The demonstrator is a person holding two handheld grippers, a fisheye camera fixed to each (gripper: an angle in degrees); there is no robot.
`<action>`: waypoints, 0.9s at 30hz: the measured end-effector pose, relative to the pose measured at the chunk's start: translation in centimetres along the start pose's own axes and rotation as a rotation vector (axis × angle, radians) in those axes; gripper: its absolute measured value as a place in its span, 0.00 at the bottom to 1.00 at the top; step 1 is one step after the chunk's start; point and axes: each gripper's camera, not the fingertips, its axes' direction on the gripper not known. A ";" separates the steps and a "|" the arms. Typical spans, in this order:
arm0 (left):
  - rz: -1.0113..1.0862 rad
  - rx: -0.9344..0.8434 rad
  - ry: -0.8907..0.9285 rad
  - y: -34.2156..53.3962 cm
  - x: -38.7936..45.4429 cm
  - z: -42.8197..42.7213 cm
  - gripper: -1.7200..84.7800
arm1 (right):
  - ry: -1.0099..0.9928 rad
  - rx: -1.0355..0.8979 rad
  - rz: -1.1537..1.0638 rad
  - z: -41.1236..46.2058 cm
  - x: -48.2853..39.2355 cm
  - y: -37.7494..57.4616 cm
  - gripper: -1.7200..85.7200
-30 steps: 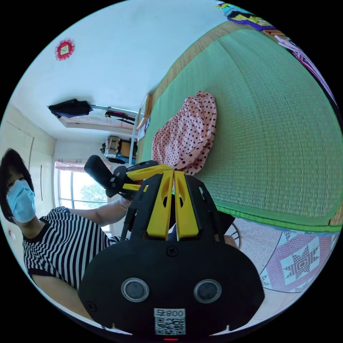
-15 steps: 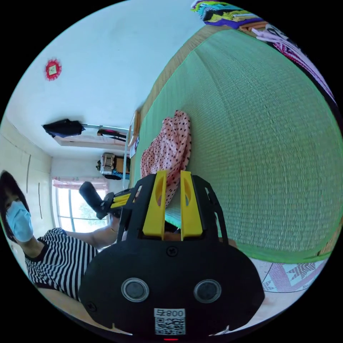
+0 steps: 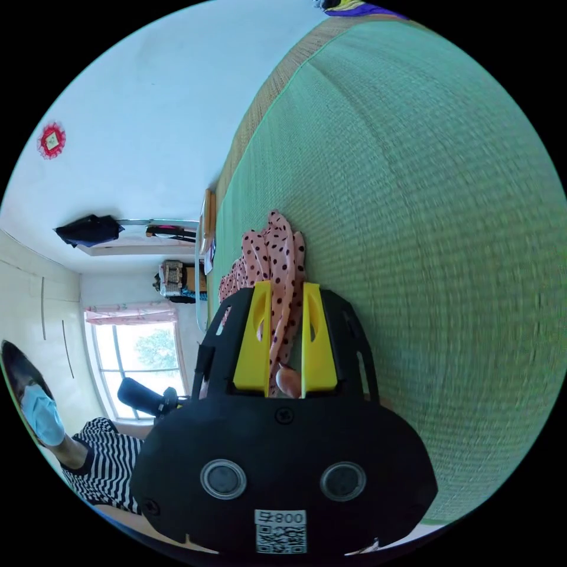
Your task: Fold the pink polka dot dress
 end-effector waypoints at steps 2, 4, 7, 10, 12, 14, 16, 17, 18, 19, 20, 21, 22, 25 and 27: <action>-0.007 0.002 0.006 -0.2 -0.2 0.3 0.03 | 0.004 -0.014 -0.011 0.8 -0.3 -1.4 0.11; -0.010 0.008 0.005 -0.3 -0.3 0.6 0.03 | 0.002 -0.034 -0.024 1.9 -0.8 -3.2 0.10; -0.024 0.012 0.017 -0.4 -0.8 0.8 0.03 | -0.002 -0.060 -0.038 2.9 -1.4 -4.8 0.11; -0.043 0.038 0.034 -0.2 -1.4 0.5 0.03 | 0.008 -0.066 -0.057 2.4 -1.8 -5.6 0.11; -0.049 0.050 0.042 -0.1 -1.8 0.3 0.03 | 0.030 -0.039 -0.056 1.1 -1.7 -5.6 0.11; -0.050 0.050 0.054 0.1 -2.1 0.3 0.03 | 0.049 0.008 -0.053 -0.6 -1.5 -5.5 0.11; -0.050 0.052 0.064 0.2 -2.3 0.3 0.03 | 0.058 0.037 -0.040 -1.8 -1.3 -6.0 0.11; -0.046 0.050 0.068 0.2 -2.4 0.3 0.03 | 0.058 0.032 -0.039 -1.7 -1.3 -6.3 0.11; -0.043 0.045 0.071 0.3 -2.6 0.3 0.03 | 0.059 0.017 -0.039 -1.3 -1.5 -7.0 0.11; -0.043 0.045 0.073 0.4 -2.6 0.2 0.03 | 0.066 -0.001 -0.043 -0.7 -1.9 -7.9 0.11; -0.039 0.046 0.075 0.5 -2.7 0.1 0.03 | 0.070 -0.010 -0.047 -0.3 -2.1 -8.4 0.11; -0.038 0.049 0.078 0.6 -2.9 -0.1 0.03 | 0.063 -0.011 -0.052 0.2 -2.5 -9.3 0.11; -0.039 0.050 0.079 0.7 -3.0 -0.2 0.03 | 0.044 -0.012 -0.053 0.5 -2.9 -10.3 0.11; -0.037 0.055 0.089 1.2 -3.5 -0.8 0.03 | 0.024 -0.031 -0.061 1.3 -3.8 -12.9 0.10; -0.037 0.054 0.095 1.8 -4.1 -1.2 0.03 | 0.029 -0.049 -0.065 1.5 -4.4 -14.2 0.09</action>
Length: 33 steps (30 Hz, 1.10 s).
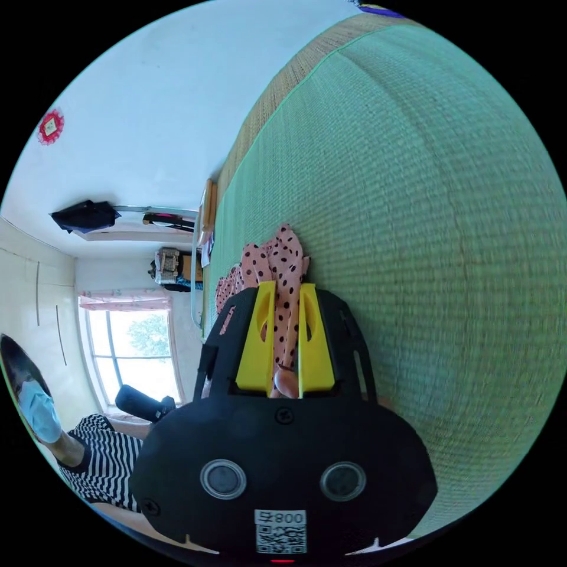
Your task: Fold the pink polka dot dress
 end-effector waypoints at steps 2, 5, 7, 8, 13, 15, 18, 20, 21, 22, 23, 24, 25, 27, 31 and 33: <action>-0.003 -0.006 0.009 0.4 -0.5 -0.4 0.03 | 0.016 -0.017 -0.004 -0.1 -0.6 -1.2 0.07; -0.007 0.000 0.019 1.3 -1.3 -1.4 0.03 | 0.005 -0.018 -0.005 -1.0 -1.3 -2.7 0.05; -0.011 0.003 0.029 2.0 -1.9 -2.1 0.03 | -0.017 0.003 0.004 -2.4 -1.9 -3.5 0.04; -0.015 0.004 0.038 2.4 -2.2 -2.6 0.03 | -0.022 0.008 0.007 -2.7 -2.0 -3.7 0.04; -0.004 0.006 0.076 4.5 -3.4 -4.7 0.03 | -0.016 0.043 0.003 -6.7 -4.6 -5.2 0.04; 0.009 0.003 0.093 5.6 -4.0 -5.9 0.03 | -0.002 0.055 0.000 -8.2 -5.9 -5.6 0.04; 0.008 0.019 0.116 7.3 -5.1 -7.9 0.03 | 0.014 0.086 0.007 -10.3 -8.3 -6.4 0.04; -0.002 0.034 0.130 8.4 -6.0 -9.4 0.03 | 0.016 0.109 0.014 -11.4 -9.8 -7.0 0.04; -0.012 0.048 0.134 9.3 -6.7 -10.5 0.03 | 0.015 0.121 0.016 -12.0 -11.0 -7.5 0.04; -0.017 0.056 0.136 9.8 -7.1 -11.1 0.03 | 0.019 0.132 0.014 -12.4 -12.5 -8.0 0.04; -0.029 0.074 0.141 10.7 -7.9 -12.5 0.03 | 0.022 0.135 0.010 -12.6 -13.3 -8.3 0.04; -0.046 0.097 0.144 11.8 -8.7 -13.9 0.03 | 0.027 0.140 0.001 -12.8 -15.0 -9.0 0.04; -0.056 0.110 0.146 12.4 -9.2 -14.7 0.03 | 0.028 0.145 -0.012 -12.9 -16.8 -9.7 0.04; -0.098 0.162 0.155 15.0 -11.0 -18.0 0.03 | 0.028 0.152 -0.032 -13.0 -19.7 -10.7 0.03; -0.176 0.249 0.155 19.4 -13.9 -23.0 0.03 | 0.018 0.157 -0.096 -12.4 -27.4 -13.5 0.03; -0.246 0.310 0.159 22.9 -16.1 -26.3 0.03 | 0.023 0.155 -0.128 -11.7 -31.0 -14.8 0.03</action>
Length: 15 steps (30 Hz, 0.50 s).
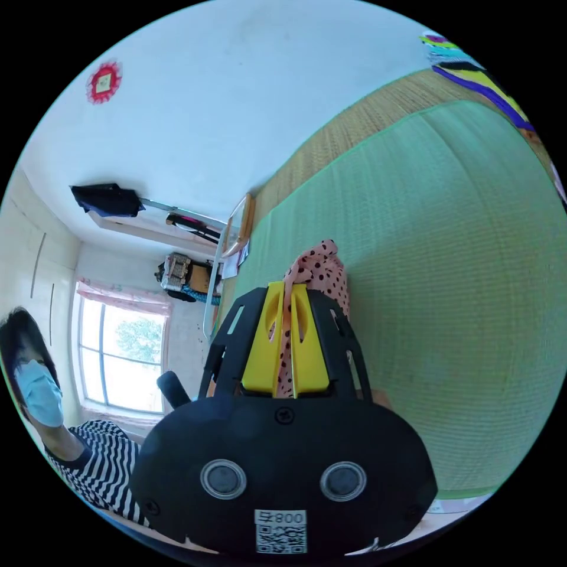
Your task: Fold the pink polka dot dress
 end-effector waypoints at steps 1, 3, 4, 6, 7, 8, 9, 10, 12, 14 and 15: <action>-0.017 0.016 0.000 0.5 -0.6 -1.1 0.03 | 0.006 -0.002 -0.018 0.7 -2.2 -1.0 0.03; -0.093 0.083 -0.006 2.5 -3.0 -5.3 0.03 | 0.010 -0.016 -0.047 2.1 -5.6 -2.7 0.03; -0.112 0.098 -0.009 3.0 -3.6 -6.3 0.03 | 0.021 -0.029 -0.064 3.2 -7.7 -3.8 0.03; -0.197 0.149 -0.021 5.2 -6.3 -10.0 0.03 | 0.033 -0.055 -0.084 5.2 -10.7 -5.4 0.03; -0.219 0.161 -0.020 5.8 -6.9 -10.9 0.03 | 0.038 -0.079 -0.096 6.7 -12.5 -6.6 0.03; -0.261 0.190 -0.014 6.9 -8.2 -12.6 0.03 | 0.043 -0.091 -0.101 7.4 -13.4 -7.1 0.03; -0.298 0.214 -0.006 7.9 -9.4 -14.2 0.03 | 0.059 -0.114 -0.112 8.9 -15.1 -8.2 0.03; -0.317 0.226 -0.002 8.4 -10.0 -14.9 0.03 | 0.082 -0.136 -0.123 10.3 -16.7 -9.2 0.03; -0.388 0.275 0.020 10.4 -12.4 -17.7 0.03 | 0.098 -0.164 -0.126 12.2 -18.9 -10.8 0.03; -0.438 0.302 0.030 11.7 -14.0 -19.5 0.03 | 0.112 -0.190 -0.129 14.0 -20.9 -12.3 0.03; -0.467 0.316 0.040 12.5 -15.0 -20.6 0.03 | 0.137 -0.209 -0.129 15.2 -22.1 -13.4 0.03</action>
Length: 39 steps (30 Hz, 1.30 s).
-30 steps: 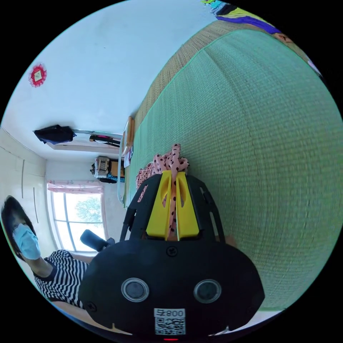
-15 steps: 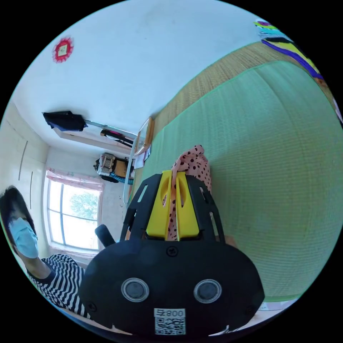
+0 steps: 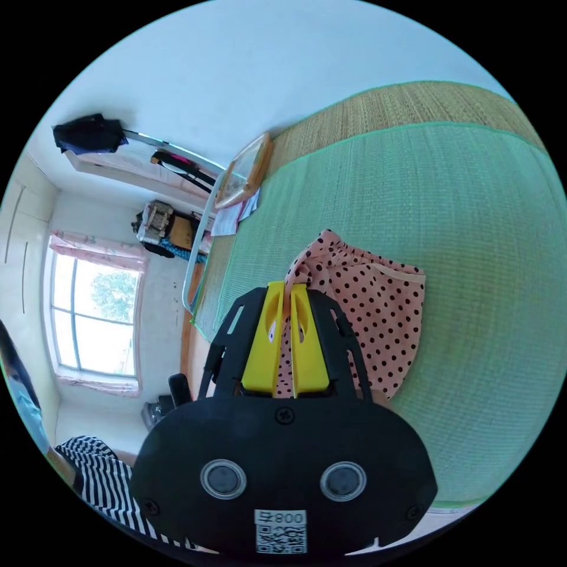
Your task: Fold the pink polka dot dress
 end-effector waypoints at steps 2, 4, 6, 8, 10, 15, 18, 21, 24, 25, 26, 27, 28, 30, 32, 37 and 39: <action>-0.039 0.014 0.014 -0.2 -1.5 -1.8 0.03 | 0.017 -0.022 -0.001 0.9 -1.7 -1.9 0.03; -0.074 0.020 0.027 -0.3 -2.9 -3.3 0.03 | 0.043 -0.051 -0.002 1.9 -3.7 -4.4 0.04; -0.116 0.016 0.033 -0.6 -4.5 -5.1 0.03 | 0.066 -0.076 -0.008 2.7 -5.1 -6.2 0.04; -0.154 0.015 0.033 -0.7 -5.7 -6.4 0.03 | 0.098 -0.102 -0.016 3.4 -6.4 -7.9 0.04; -0.194 0.018 0.033 -0.8 -6.9 -7.7 0.03 | 0.112 -0.135 -0.019 4.2 -7.7 -10.1 0.04; -0.258 0.025 0.035 -1.0 -9.4 -11.3 0.03 | 0.110 -0.171 -0.026 4.7 -10.0 -14.0 0.04; -0.286 0.034 0.055 -0.9 -10.6 -13.1 0.03 | 0.122 -0.184 -0.064 4.2 -12.1 -16.1 0.05; -0.302 0.035 0.064 -0.8 -11.3 -14.6 0.03 | 0.095 -0.182 -0.112 2.7 -14.3 -17.7 0.05; -0.311 0.037 0.074 -0.6 -11.8 -15.9 0.03 | 0.065 -0.171 -0.156 0.7 -16.3 -19.0 0.05; -0.310 0.039 0.074 -0.6 -11.8 -16.2 0.03 | 0.063 -0.165 -0.167 -0.1 -17.0 -19.4 0.05; -0.305 0.041 0.072 -0.5 -11.9 -16.7 0.03 | 0.060 -0.161 -0.172 -0.5 -17.3 -19.6 0.05; -0.300 0.037 0.068 -0.4 -11.8 -17.2 0.03 | 0.055 -0.156 -0.185 -1.1 -17.9 -20.0 0.05; -0.296 0.037 0.065 -0.4 -11.8 -17.4 0.03 | 0.063 -0.156 -0.202 -1.3 -18.5 -20.5 0.04; -0.279 0.035 0.052 -0.2 -11.5 -18.4 0.03 | 0.110 -0.172 -0.202 -1.1 -19.1 -21.5 0.04; -0.255 0.040 0.030 0.0 -11.1 -19.2 0.03 | 0.151 -0.190 -0.198 -0.4 -19.5 -22.5 0.03; -0.132 0.022 -0.060 -0.2 -9.0 -20.3 0.02 | 0.270 -0.249 -0.209 2.7 -20.4 -25.3 0.02; -0.094 -0.002 -0.113 -0.4 -8.4 -20.1 0.02 | 0.317 -0.273 -0.221 3.8 -20.6 -25.9 0.02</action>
